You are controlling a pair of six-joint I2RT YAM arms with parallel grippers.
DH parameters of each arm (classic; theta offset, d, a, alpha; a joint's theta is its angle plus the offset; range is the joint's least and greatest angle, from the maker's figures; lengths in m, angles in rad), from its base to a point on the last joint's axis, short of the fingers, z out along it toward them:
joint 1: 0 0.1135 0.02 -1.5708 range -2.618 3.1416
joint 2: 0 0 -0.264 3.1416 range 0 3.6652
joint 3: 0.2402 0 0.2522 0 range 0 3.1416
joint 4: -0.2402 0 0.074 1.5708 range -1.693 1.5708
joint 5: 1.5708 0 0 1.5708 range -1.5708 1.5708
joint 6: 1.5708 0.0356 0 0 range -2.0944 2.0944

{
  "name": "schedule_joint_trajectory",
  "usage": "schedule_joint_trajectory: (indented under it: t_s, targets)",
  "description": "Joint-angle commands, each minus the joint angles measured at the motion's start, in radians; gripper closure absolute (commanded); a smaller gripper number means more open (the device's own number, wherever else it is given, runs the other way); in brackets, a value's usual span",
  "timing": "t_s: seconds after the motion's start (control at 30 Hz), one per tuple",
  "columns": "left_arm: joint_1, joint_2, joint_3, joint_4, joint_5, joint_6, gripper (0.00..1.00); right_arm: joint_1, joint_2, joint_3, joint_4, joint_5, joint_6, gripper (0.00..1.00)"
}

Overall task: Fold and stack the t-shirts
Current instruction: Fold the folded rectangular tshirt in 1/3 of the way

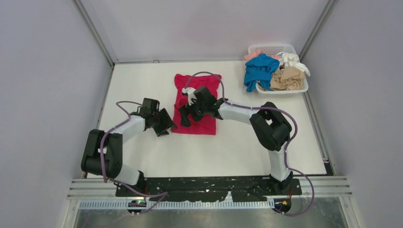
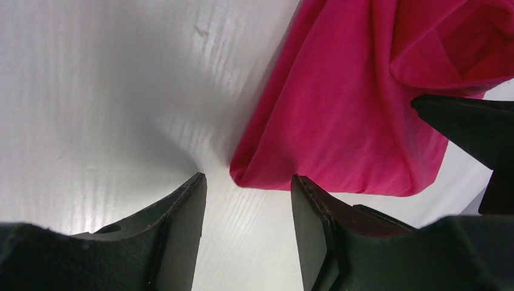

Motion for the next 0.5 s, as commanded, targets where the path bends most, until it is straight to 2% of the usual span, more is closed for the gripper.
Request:
schedule_joint_trajectory:
  t_s: [0.0, 0.13, 0.17, 0.23, 0.3, 0.33, 0.47]
  targets:
    - [-0.029, 0.064, 0.077, 0.069, 0.036, -0.021, 0.45, -0.008, 0.023, 0.013, 0.039, 0.013, 0.005, 0.05]
    - [-0.035, 0.120, 0.110, 0.029, -0.012, -0.022, 0.46, -0.017, 0.047, 0.018, 0.059, 0.009, 0.013, 0.05]
    - [-0.035, 0.133, 0.118, 0.017, -0.021, -0.022, 0.51, -0.019, 0.053, 0.022, 0.071, 0.013, 0.014, 0.05]
    - [-0.036, 0.158, 0.142, -0.012, -0.046, -0.022, 0.66, -0.028, 0.071, 0.038, 0.081, 0.043, 0.018, 0.05]
    - [-0.037, 0.188, 0.178, -0.070, -0.072, -0.014, 0.92, -0.041, 0.087, 0.066, 0.083, 0.096, 0.032, 0.05]
    - [-0.039, 0.200, 0.195, -0.109, -0.082, -0.006, 1.00, -0.046, 0.094, 0.086, 0.091, 0.133, 0.044, 0.05]
    - [-0.040, 0.209, 0.210, -0.183, -0.144, 0.011, 1.00, -0.104, 0.113, 0.152, 0.132, 0.266, 0.146, 0.05]
